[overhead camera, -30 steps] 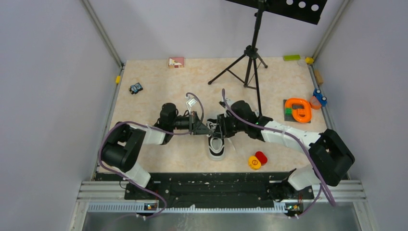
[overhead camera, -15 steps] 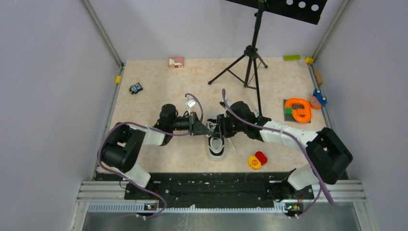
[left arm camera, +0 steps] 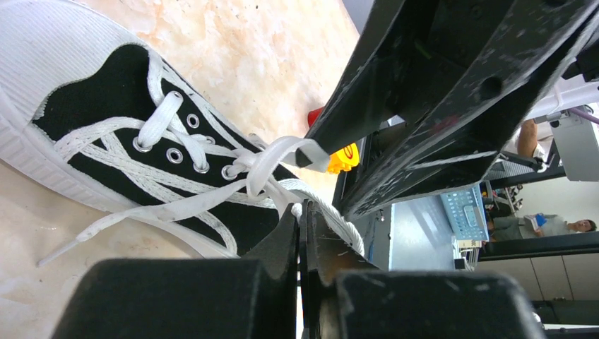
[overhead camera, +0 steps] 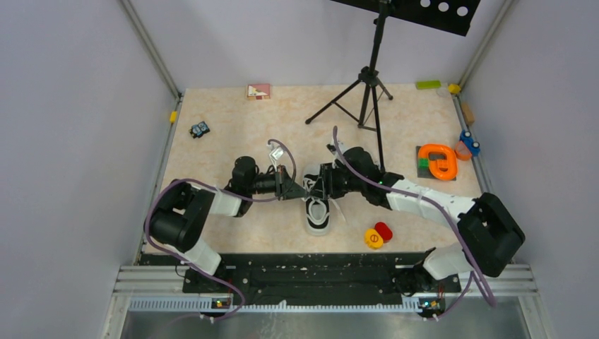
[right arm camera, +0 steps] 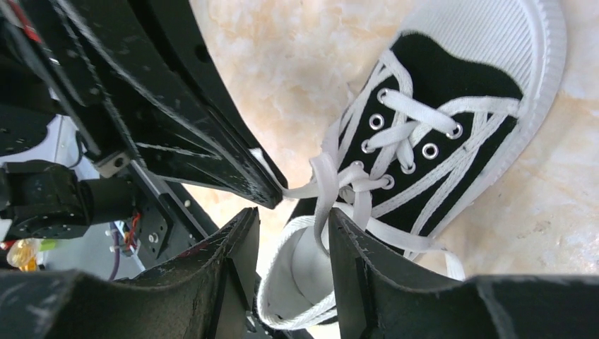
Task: Tie the shoes
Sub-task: Cross the shoelace with the shoelace.
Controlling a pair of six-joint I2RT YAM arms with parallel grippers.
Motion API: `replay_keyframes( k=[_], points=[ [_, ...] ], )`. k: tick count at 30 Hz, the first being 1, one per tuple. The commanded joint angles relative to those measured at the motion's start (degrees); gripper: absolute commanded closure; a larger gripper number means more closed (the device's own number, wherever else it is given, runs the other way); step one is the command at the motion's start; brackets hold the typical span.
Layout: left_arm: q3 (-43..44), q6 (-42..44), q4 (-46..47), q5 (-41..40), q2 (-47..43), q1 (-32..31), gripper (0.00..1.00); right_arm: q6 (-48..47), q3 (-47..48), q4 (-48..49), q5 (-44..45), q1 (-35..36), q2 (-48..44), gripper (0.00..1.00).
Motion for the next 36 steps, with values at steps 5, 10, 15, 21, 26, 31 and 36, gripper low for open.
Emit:
replay_keyframes(
  k=[5,10,15,21,26,31,36],
  points=[
    [0.29,0.29,3.71,0.28,0.67,0.67,1.0,0.84,-0.39,3.19,-0.72,-2.6,-3.07,0.57],
    [0.66,0.19,3.52,0.48,0.57,0.75,1.0,-0.36,0.67,0.93,-1.53,-3.89,-1.55,0.57],
    [1.03,-0.01,3.54,0.69,0.52,0.79,1.0,-0.92,0.95,-1.09,-2.78,-4.76,-0.97,0.56],
    [1.32,-0.03,3.55,1.04,0.74,0.75,1.0,0.48,-0.4,0.38,-2.01,-6.48,-3.02,0.52],
    [1.26,-0.04,3.56,1.48,0.74,0.78,1.0,1.91,-1.22,2.77,-1.37,-8.99,-2.4,0.48],
    [1.4,0.35,2.6,1.44,0.1,0.76,1.0,3.66,-1.5,2.63,-0.74,-12.44,-0.89,0.59],
    [1.5,0.75,1.7,1.5,-0.21,0.75,1.0,1.35,2.13,1.37,-5.54,-13.43,3.8,0.74]
  ],
)
